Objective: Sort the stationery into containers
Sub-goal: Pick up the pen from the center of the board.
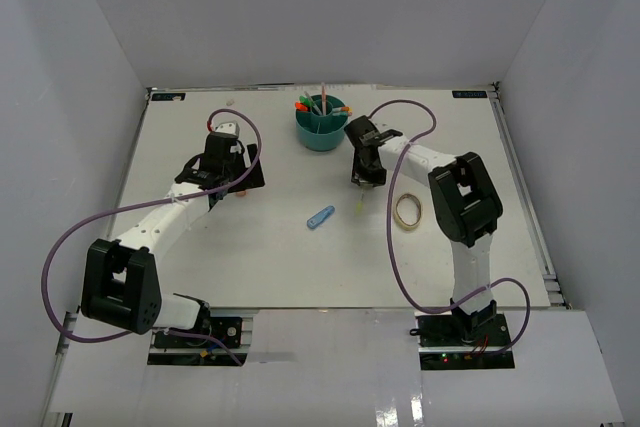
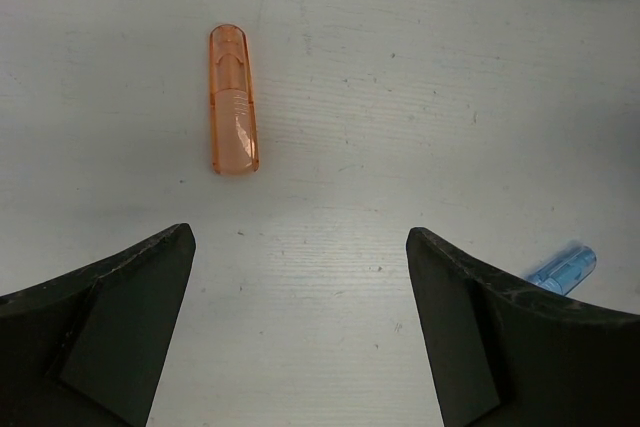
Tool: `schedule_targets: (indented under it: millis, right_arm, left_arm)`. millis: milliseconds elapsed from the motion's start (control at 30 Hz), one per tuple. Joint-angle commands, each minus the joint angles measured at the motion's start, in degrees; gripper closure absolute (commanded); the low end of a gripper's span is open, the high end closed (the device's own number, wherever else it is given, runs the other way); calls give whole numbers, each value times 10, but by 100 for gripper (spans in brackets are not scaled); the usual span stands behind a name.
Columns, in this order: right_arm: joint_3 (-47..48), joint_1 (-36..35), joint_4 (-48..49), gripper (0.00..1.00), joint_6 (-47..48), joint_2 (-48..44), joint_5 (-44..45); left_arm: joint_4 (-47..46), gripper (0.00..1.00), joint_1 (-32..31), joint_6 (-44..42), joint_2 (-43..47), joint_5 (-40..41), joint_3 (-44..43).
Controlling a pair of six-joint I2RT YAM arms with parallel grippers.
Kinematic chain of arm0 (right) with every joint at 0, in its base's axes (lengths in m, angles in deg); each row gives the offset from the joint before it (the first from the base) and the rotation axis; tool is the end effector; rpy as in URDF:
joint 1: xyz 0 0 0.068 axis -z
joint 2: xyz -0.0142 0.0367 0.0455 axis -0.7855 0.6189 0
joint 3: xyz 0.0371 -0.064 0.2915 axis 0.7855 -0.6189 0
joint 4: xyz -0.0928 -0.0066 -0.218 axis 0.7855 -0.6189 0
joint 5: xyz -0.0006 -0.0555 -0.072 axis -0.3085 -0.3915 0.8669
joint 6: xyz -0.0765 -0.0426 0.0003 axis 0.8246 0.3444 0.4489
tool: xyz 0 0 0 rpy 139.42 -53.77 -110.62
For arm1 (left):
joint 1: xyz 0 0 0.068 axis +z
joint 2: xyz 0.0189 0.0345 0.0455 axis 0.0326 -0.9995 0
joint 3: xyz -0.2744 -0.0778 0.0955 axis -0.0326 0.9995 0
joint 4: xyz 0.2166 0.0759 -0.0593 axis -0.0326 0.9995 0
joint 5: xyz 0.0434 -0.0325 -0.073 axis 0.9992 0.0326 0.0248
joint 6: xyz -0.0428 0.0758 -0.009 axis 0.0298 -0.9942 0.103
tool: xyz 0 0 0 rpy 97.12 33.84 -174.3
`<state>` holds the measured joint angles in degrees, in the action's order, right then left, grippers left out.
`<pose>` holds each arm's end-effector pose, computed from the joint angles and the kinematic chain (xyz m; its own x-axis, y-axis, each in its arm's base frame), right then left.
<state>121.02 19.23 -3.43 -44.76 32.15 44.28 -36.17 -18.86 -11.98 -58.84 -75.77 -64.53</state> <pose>0.3773 0.2115 0.1745 -0.8539 0.0729 -0.5153 0.0880 0.9961 -0.0050 0.2764 -0.0728 0.2527 -0.7200 -0.1446 -0.6787 -0.0636 0.9877 -0.1431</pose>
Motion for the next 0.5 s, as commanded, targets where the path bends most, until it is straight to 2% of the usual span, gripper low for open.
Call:
schedule_targets:
  millis: [0, 133, 233, 333, 467]
  right_arm:
    - [32, 6, -6, 52, -15, 9, 3]
    - [34, 14, -6, 55, -21, 21, -6]
    - [28, 17, -6, 60, -26, 25, -9]
    - [22, 17, -6, 68, -24, 25, -5]
    - [25, 17, -9, 88, -17, 19, -5]
  left_arm:
    - [-6, 2, 2, 4, 23, -8, -5]
    - [-6, 2, 2, 4, 23, -15, -4]
    - [-7, 2, 2, 4, 22, -14, -4]
    - [-6, 2, 2, 4, 22, -15, -4]
    - [-7, 2, 2, 4, 22, -13, -4]
